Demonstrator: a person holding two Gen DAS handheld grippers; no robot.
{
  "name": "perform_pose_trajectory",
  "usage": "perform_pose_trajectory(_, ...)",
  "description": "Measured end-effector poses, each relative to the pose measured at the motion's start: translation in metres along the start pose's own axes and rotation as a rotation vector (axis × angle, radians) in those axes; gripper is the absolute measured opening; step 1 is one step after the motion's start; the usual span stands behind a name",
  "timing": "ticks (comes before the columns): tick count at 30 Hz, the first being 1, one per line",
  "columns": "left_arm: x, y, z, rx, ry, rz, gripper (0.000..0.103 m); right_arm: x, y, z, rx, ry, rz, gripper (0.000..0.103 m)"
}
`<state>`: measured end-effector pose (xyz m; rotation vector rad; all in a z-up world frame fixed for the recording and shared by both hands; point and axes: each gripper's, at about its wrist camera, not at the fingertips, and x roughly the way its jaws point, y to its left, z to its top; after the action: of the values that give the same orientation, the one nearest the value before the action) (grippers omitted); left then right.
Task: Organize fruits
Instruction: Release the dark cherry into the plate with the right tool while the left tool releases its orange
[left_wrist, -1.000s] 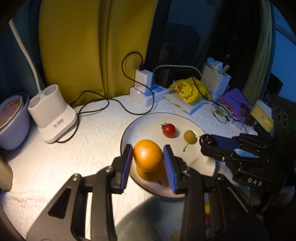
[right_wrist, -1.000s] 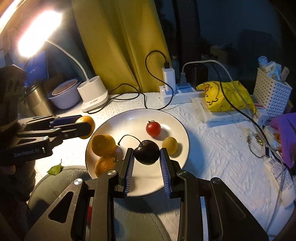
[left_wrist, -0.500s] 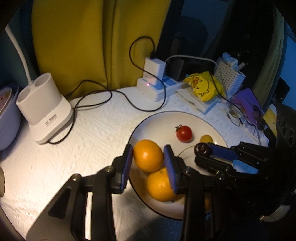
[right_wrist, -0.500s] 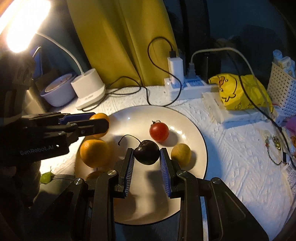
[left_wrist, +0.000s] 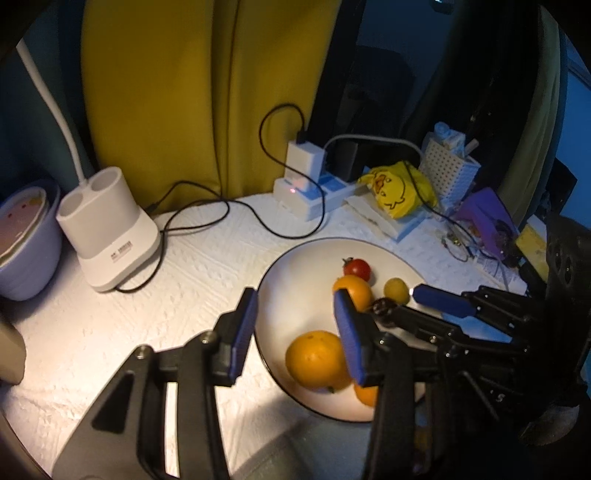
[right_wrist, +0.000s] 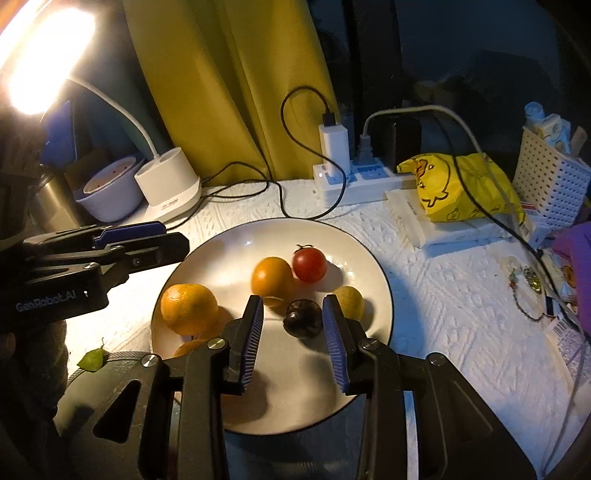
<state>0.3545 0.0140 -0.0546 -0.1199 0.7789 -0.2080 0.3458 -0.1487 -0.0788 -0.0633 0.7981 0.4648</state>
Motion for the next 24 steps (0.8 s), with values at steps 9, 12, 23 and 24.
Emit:
perform_pose_trajectory(9, -0.039, -0.010, -0.009, 0.012, -0.042, -0.010, 0.044, -0.032, 0.012, -0.008, 0.003, -0.027, -0.006, 0.036)
perform_pose_trajectory(12, -0.054, -0.012, -0.015, 0.010, -0.060, -0.012, 0.044, -0.044, 0.018, -0.012, -0.001, -0.038, -0.008, 0.036)
perform_pose_trajectory(23, -0.092, -0.015, -0.043, 0.005, -0.082, -0.010, 0.044, -0.073, 0.037, -0.027, -0.019, -0.052, -0.008, 0.036)
perform_pose_trajectory(24, -0.095, -0.016, -0.045, 0.004, -0.083, -0.010, 0.044, -0.076, 0.039, -0.029, -0.022, -0.053, -0.007, 0.036)
